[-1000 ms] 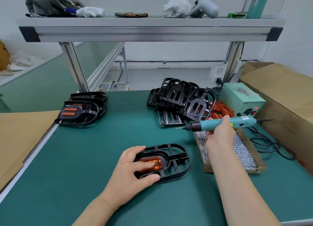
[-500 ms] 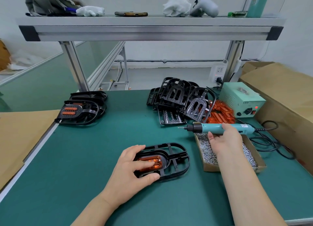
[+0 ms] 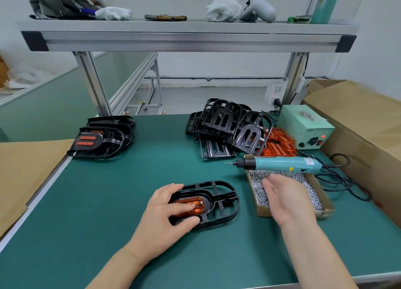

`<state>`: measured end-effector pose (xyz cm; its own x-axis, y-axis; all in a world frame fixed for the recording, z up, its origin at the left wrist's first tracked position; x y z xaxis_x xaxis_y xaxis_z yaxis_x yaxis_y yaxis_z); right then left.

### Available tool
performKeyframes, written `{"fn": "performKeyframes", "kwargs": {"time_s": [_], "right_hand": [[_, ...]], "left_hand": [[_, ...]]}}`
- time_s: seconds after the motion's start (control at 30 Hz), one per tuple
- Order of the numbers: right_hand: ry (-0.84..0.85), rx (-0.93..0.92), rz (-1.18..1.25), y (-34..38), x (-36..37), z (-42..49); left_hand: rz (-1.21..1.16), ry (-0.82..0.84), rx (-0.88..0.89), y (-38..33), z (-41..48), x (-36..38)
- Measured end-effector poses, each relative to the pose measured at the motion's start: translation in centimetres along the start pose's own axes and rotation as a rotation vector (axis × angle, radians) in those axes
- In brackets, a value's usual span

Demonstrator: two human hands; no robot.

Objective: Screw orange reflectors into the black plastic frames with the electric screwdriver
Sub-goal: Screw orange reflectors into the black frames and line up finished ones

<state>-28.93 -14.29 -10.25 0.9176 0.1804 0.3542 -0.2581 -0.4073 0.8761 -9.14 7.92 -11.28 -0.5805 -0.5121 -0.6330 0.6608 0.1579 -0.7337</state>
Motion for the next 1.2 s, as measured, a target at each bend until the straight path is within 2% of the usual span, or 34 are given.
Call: {"fn": "performKeyframes", "kwargs": {"time_s": [0.03,0.1,0.2,0.23,0.37,0.67,0.8,0.87,0.93,1.0,1.2], "right_hand": [[0.043,-0.014,-0.049,0.3,0.3,-0.2],[0.064,-0.081,-0.306,0.7,0.3,-0.2],[0.015,-0.294,-0.956,2.1,-0.1,-0.1],[0.020,-0.342,-1.105,2.3,0.0,-0.1],[0.078,-0.377,-1.422,2.1,0.1,0.4],[0.004,-0.445,-1.434,2.3,0.0,0.5],[0.031,-0.506,-1.268,2.6,-0.1,0.2],[0.055,-0.507,-1.076,2.7,0.0,-0.3],[0.122,-0.470,-0.804,2.5,1.0,-1.3],[0.229,-0.451,-0.675,1.8,3.2,-2.9],[0.486,-0.459,-0.793,-2.5,9.9,-6.8]], "left_hand": [[0.011,-0.003,0.008,-0.1,0.0,0.0],[0.018,-0.008,0.018,-0.1,0.0,-0.1],[0.029,-0.008,0.028,-0.1,-0.1,0.0],[0.032,-0.008,0.031,-0.2,-0.1,0.0],[0.052,-0.018,0.044,-0.1,-0.1,-0.1],[0.076,-0.029,0.069,-0.1,-0.2,0.0],[0.082,-0.043,0.106,-0.7,-0.2,-0.1],[0.082,-0.101,0.157,-1.1,-0.3,-0.4],[0.124,-0.198,0.218,-1.5,-0.5,-0.9],[0.177,-0.303,0.276,-1.8,-0.8,-1.4],[0.215,-0.430,0.376,-2.2,-1.2,-2.0]]}}
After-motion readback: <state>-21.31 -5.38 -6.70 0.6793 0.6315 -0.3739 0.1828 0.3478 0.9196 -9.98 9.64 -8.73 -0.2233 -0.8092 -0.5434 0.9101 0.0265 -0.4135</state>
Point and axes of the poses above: each hand's wrist, its own z-axis towards the middle knuckle, its own x-axis out of the palm, y = z × x, the point moved 6 cm from there along z, towards the middle knuckle, and after that the axes turned 3 degrees about y, right-handed, at the moved point
